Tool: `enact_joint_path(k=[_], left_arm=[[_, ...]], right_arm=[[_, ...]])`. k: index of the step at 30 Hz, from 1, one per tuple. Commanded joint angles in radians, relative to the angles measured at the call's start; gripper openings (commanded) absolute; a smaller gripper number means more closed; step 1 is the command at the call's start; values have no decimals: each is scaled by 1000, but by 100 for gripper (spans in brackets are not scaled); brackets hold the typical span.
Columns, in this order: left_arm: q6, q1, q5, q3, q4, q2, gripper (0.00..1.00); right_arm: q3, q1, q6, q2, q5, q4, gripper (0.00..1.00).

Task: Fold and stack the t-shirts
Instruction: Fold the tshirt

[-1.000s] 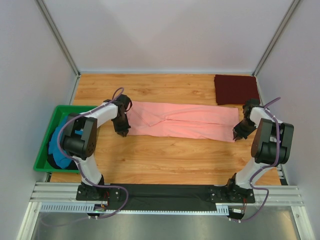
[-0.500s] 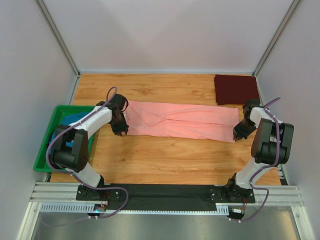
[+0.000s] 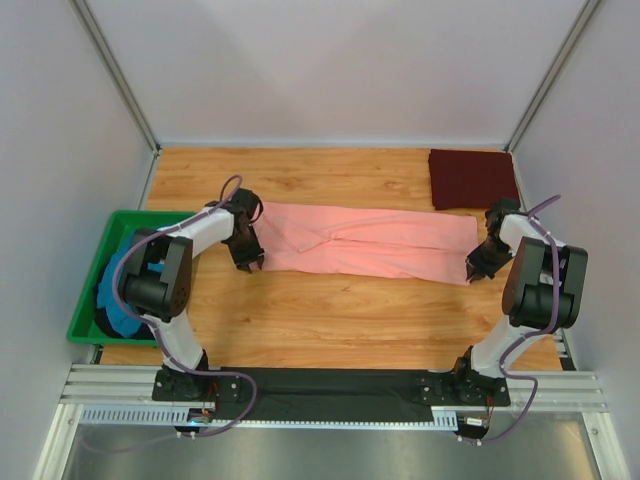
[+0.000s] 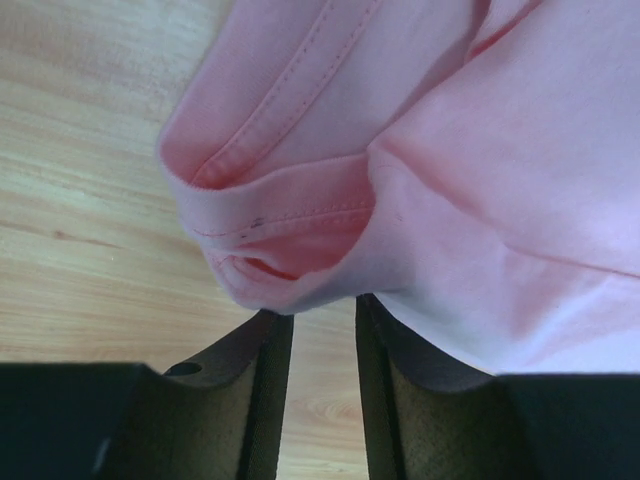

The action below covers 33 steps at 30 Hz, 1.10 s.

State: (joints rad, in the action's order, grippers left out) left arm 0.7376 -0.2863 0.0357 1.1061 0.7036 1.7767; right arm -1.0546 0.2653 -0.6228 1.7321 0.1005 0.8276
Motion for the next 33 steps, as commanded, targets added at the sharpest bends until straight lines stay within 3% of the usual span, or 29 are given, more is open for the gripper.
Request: enact_joint_path(k=[1, 7, 14, 27, 33], left_arm=[[-1, 3, 36, 58, 29, 82, 37], [3, 4, 61, 47, 71, 21, 25], [66, 7, -3, -34, 8, -187, 38], [106, 32, 33, 43, 30, 13, 42], [88, 82, 64, 55, 60, 49, 39]], right_arm=[[5, 6, 24, -32, 36, 39, 0], [-8, 8, 35, -40, 45, 59, 0], [-7, 8, 32, -54, 34, 62, 0], [-15, 8, 57, -72, 30, 91, 0], [-13, 8, 84, -83, 56, 120, 0]])
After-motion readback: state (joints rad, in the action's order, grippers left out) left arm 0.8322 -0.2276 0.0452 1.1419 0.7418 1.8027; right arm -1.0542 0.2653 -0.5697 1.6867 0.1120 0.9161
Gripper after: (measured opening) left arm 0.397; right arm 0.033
